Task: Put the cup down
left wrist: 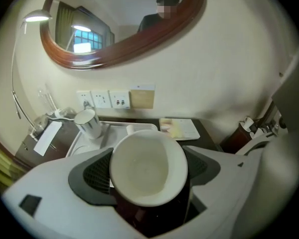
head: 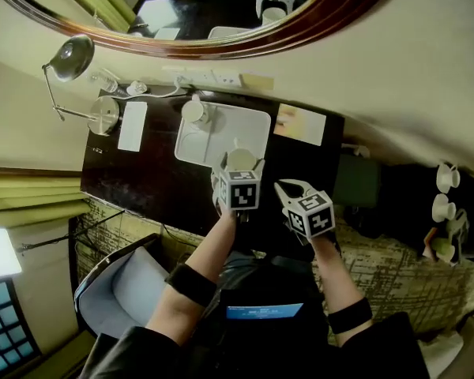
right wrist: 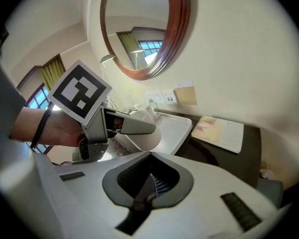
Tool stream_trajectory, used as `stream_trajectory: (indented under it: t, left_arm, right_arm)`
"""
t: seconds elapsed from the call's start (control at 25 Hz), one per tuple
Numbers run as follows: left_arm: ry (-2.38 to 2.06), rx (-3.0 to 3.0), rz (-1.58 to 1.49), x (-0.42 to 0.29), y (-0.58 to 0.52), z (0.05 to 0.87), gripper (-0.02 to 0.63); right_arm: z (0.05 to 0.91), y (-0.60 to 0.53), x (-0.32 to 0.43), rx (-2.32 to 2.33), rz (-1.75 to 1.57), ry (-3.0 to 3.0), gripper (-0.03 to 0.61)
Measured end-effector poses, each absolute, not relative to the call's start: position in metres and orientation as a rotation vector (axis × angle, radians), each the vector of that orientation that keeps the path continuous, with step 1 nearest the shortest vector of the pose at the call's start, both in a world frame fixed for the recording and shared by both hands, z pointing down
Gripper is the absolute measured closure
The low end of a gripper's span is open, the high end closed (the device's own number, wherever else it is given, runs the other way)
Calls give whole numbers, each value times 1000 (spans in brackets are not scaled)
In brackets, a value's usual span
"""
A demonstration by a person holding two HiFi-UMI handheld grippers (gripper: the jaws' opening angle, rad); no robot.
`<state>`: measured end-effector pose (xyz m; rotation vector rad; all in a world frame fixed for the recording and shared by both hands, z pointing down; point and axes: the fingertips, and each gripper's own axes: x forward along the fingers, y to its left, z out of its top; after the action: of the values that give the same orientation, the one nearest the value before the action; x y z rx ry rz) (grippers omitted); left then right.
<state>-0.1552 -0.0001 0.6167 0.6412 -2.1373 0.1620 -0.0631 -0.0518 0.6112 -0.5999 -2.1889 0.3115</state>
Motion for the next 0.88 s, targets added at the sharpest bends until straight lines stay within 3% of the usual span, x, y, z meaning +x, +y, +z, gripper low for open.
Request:
stream_trajectory:
  t: [0.4,0.88]
  left_arm:
    - [-2175,480,149,-196,113,611,195]
    - [-2154,440,95,-254,168,637,194]
  right_arm:
    - [592,72,-91,-903,195,-2115,577]
    - [604,133,-131,-972,140,-2055,577]
